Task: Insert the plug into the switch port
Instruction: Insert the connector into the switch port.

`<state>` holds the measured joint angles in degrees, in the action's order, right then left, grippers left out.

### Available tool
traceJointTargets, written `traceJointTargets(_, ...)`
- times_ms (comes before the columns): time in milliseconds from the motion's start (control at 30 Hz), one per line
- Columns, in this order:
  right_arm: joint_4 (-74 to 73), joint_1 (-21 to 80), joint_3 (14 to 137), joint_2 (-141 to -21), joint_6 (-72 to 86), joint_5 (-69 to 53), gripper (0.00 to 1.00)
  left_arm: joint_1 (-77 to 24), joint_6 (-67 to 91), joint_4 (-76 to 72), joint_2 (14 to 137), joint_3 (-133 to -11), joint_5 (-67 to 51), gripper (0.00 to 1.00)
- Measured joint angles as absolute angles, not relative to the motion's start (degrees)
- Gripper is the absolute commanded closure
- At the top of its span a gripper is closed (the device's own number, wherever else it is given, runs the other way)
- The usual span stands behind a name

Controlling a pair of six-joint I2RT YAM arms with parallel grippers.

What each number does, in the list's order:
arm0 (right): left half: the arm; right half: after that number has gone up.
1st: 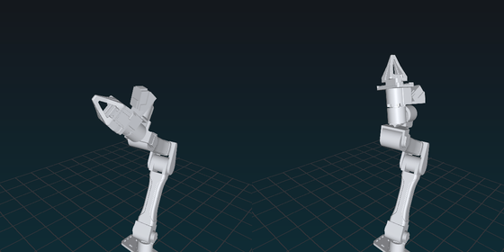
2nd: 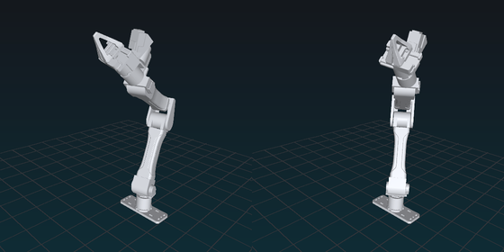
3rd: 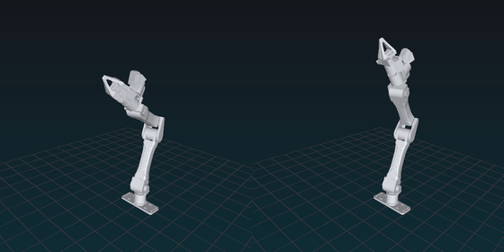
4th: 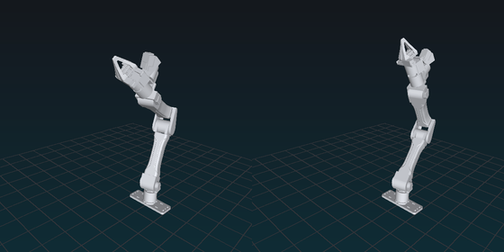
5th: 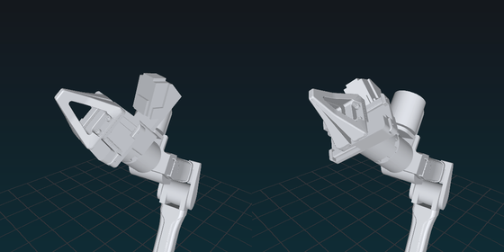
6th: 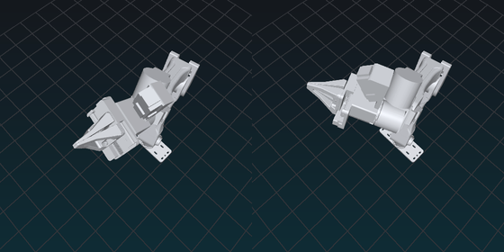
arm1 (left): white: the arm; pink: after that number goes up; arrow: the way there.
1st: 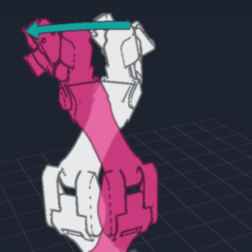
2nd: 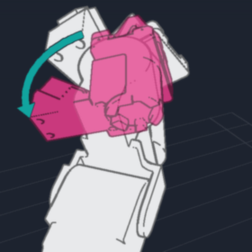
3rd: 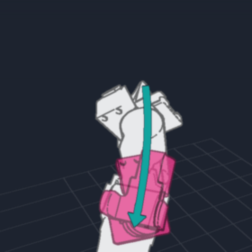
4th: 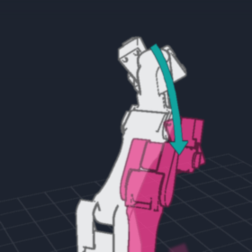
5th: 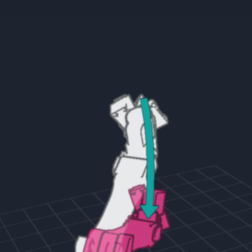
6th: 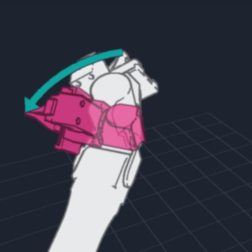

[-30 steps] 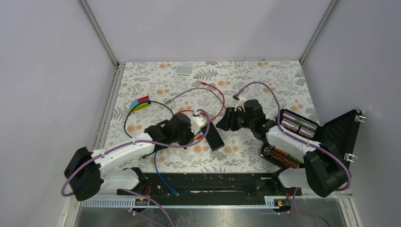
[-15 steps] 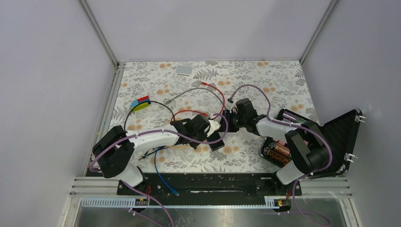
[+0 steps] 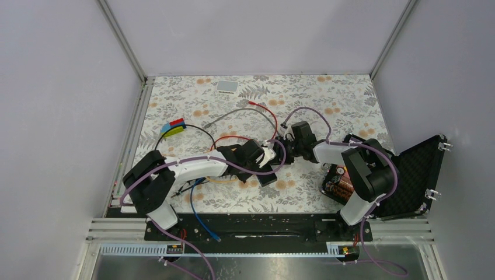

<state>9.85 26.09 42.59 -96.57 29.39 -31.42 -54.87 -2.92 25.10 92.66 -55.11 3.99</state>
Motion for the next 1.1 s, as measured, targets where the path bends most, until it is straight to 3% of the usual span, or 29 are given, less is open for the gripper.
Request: traceJointTargets(1100, 13.1, 25.3, 44.7, -102.6, 28.9, -39.3, 0.57, -56.1, -0.1, 29.5, 97.9, -58.3, 5.6, 1.00)
